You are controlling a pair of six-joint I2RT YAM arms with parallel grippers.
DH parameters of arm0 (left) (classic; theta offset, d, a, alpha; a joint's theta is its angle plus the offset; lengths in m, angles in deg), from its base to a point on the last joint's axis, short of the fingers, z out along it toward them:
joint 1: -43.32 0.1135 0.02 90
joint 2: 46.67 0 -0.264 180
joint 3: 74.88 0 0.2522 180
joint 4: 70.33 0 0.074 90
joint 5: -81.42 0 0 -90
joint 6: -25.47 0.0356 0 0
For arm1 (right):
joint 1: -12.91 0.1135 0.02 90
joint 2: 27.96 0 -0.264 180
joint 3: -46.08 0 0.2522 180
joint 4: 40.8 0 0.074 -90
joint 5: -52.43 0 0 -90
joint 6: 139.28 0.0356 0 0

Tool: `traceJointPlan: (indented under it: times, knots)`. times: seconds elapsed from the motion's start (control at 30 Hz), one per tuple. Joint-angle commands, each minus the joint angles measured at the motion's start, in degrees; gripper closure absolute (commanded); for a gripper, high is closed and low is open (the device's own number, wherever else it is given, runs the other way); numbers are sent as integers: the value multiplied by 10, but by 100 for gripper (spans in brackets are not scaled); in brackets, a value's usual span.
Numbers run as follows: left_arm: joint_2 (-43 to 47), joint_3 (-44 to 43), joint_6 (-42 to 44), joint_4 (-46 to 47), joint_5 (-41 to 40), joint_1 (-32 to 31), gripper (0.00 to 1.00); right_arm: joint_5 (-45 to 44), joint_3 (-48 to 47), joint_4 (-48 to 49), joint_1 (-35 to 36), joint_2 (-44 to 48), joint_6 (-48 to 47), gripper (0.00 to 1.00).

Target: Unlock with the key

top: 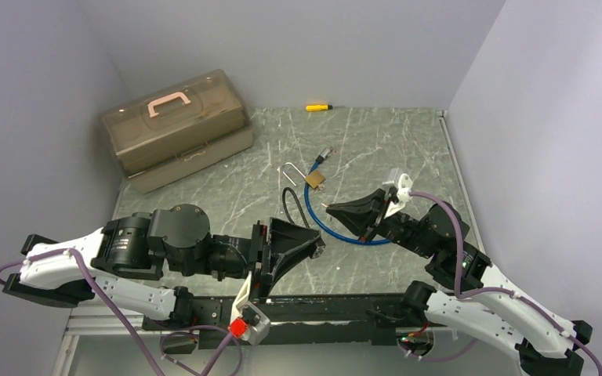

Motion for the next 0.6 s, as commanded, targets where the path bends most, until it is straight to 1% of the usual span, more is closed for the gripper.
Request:
traceJointPlan:
  times: [0.0, 0.2, 0.27, 0.43, 0.57]
  knots:
    - [11, 6, 35, 37, -14, -8, 100, 2, -15, 32, -1, -4, -10, 100]
    - [12, 4, 105, 16, -14, -19, 100, 5, -23, 29, 0, -17, -18, 100]
    - [15, 9, 111, 28, -35, -22, 100, 7, -27, 28, -1, -19, -19, 100]
    - [21, 22, 113, 38, -41, -27, 100, 5, -33, 24, -1, -18, -19, 100]
    - [34, 61, 102, 77, -66, -20, 100, 5, -40, 23, 0, -20, -23, 100]
